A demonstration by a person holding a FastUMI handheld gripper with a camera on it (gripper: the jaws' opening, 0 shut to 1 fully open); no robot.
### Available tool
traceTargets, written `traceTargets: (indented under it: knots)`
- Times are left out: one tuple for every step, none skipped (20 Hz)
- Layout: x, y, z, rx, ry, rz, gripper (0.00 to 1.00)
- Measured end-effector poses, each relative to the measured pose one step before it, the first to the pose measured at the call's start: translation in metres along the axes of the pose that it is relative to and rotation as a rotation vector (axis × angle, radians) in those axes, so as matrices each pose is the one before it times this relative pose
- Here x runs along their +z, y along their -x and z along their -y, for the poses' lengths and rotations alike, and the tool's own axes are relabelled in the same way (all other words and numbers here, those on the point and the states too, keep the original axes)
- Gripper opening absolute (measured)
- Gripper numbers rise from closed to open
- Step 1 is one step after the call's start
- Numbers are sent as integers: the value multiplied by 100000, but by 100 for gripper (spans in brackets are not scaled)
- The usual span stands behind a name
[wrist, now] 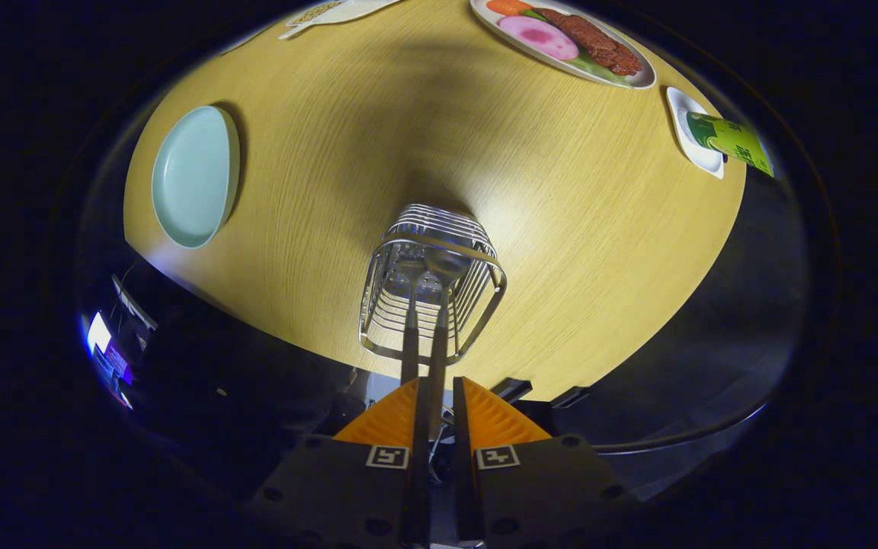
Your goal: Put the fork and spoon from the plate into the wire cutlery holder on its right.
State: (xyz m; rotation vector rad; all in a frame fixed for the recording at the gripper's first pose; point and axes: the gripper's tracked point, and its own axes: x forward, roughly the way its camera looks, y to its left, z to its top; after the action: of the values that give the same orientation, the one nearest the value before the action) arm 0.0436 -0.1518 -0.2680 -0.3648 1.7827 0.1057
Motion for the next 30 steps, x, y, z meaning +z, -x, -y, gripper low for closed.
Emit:
traceTargets:
  knots:
    - [-145, 230, 28, 33, -72, 1847, 21]
    - [38, 148, 56, 101, 57, 1958, 35]
    - [-64, 17, 0, 502, 57, 2245, 45]
    - [7, 129, -40, 521, 8, 2594, 58]
    - [-128, 85, -54, 697, -233, 2860, 72]
    - [100, 200, -62, 315, 164, 3415, 86]
    - [-3, 417, -29, 8, -4, 3882, 89]
    - [58, 307, -39, -150, -757, 4545, 91]
    - [127, 340, 213, -1027, -1106, 5359, 93]
    - [228, 572, 175, -826, -2056, 5899, 99]
    - [381, 323, 359, -1080, -2468, 6891, 99]
    - [202, 703, 298, -2736, -923, 6200, 99]
    - [282, 869, 597, -3283, 824, 6603, 99]
    - [272, 877, 432, -2383, 447, 6853, 99]
    - [322, 998, -27, -2006, -886, 7006, 98]
    - [375, 816, -368, -571, -781, 7212, 99]
    - [648, 801, 178, -1556, -887, 6888, 99]
    - [941, 1060, 315, -2068, -908, 7537, 99]
    - [975, 1041, 528, -2048, -1244, 7652, 99]
    - [1078, 1078, 425, -1167, -1660, 7442, 99]
    - [1251, 1098, 490, -1388, -2071, 6831, 99]
    - [1335, 964, 506, -491, -1751, 6764, 99]
    - [1418, 1079, 822, -1705, -1311, 6558, 99]
    - [1282, 1001, 1053, -3110, 246, 6462, 99]
    - [816, 706, 1273, -2855, 380, 6626, 99]
    - [1041, 1023, 906, -2360, 47, 6869, 98]
    - [1247, 943, 370, -1300, 137, 6613, 99]
    - [999, 736, 586, -1072, 184, 6530, 98]
    - [459, 664, 440, -128, -298, 5211, 98]
    - [344, 283, 157, 760, -843, 4273, 98]
